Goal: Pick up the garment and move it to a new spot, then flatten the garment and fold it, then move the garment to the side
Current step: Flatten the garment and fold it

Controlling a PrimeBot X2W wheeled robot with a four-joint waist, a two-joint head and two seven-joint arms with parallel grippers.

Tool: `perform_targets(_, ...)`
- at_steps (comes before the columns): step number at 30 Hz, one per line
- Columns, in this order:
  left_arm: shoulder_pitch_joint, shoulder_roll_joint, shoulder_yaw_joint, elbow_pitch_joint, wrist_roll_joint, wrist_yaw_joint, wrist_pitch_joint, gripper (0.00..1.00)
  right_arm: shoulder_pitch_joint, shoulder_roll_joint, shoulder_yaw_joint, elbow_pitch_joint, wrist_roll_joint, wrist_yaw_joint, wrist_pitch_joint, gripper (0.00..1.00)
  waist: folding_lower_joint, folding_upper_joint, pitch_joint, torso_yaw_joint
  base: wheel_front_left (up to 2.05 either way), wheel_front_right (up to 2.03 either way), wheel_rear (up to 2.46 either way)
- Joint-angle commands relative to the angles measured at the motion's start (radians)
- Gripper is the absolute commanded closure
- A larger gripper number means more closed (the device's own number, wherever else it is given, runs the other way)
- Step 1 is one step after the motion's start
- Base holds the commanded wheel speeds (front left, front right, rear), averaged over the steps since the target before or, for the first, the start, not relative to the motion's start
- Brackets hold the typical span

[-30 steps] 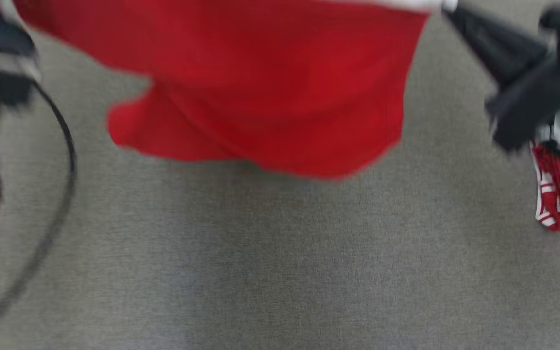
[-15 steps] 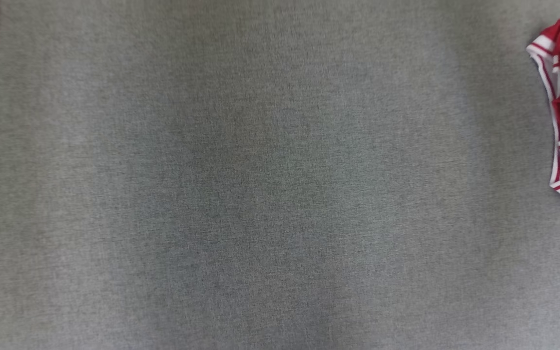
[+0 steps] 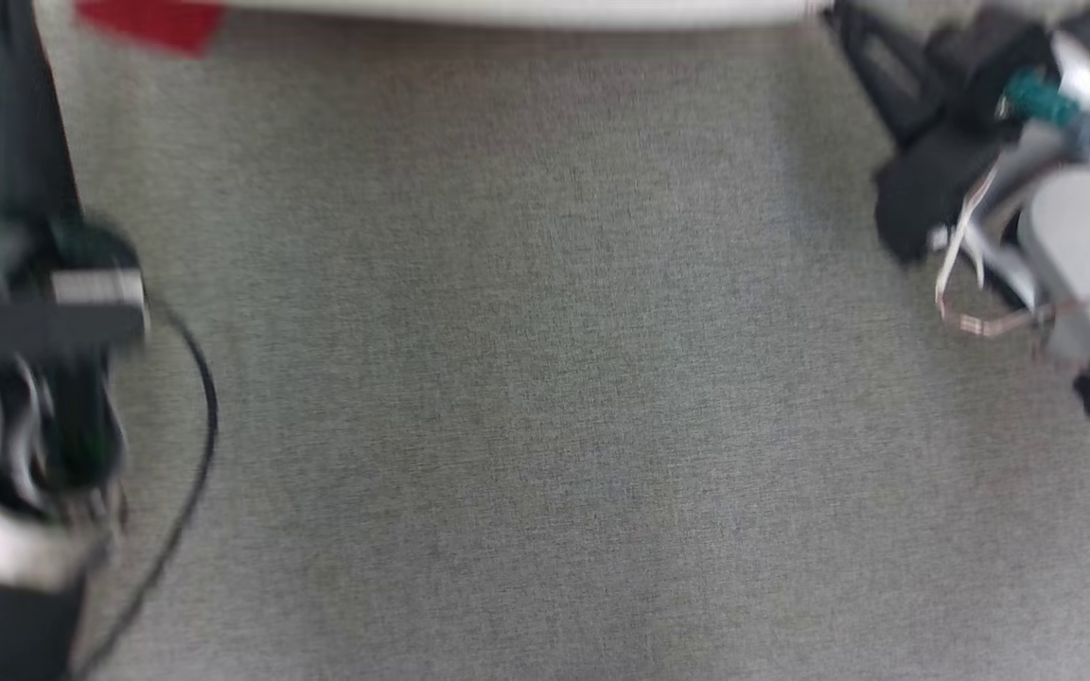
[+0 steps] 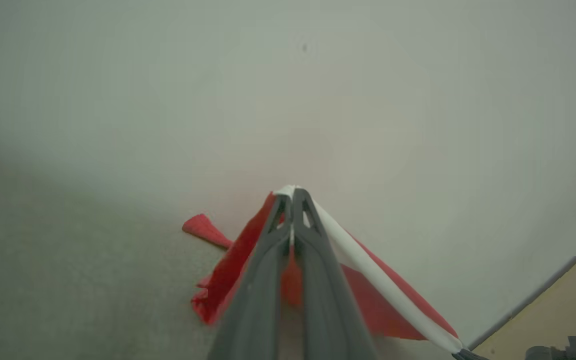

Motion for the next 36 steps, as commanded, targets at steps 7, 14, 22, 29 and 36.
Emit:
perform_targets(7, 0.325, -0.061, 0.064, -0.099, -0.086, 0.002, -0.009, 1.0, 0.174, -0.125, 0.076, -0.126, 0.157, -0.003, 0.06, 1.0, 0.0001, -0.0001, -0.18, 0.041, 0.0, 0.0, 0.0)
perform_targets(14, 0.611, -0.112, 0.068, -0.187, -0.127, 0.002, -0.009, 1.0, 0.389, -0.197, 0.015, -0.255, 0.207, -0.003, 0.077, 1.0, 0.0001, -0.0001, -0.29, 0.066, 0.0, 0.0, 0.0)
perform_targets(22, 0.85, -0.091, -0.013, -0.251, -0.245, 0.002, 0.008, 1.0, 0.653, -0.18, -0.11, -0.348, 0.186, -0.003, 0.156, 1.0, 0.0001, -0.0001, -0.351, 0.085, 0.0, 0.0, 0.0)
perform_targets(29, 0.99, -0.006, -0.093, -0.296, -0.363, 0.002, 0.074, 1.0, 0.884, -0.177, -0.209, -0.468, 0.228, -0.003, 0.26, 1.0, 0.0001, -0.0001, -0.365, 0.093, 0.0, 0.0, 0.0)
perform_targets(36, 1.089, 0.083, -0.141, -0.335, -0.47, 0.002, 0.192, 1.0, 1.038, -0.167, -0.306, -0.581, 0.213, -0.002, 0.328, 1.0, 0.0001, -0.0001, -0.349, 0.086, 0.0, 0.0, 0.0)
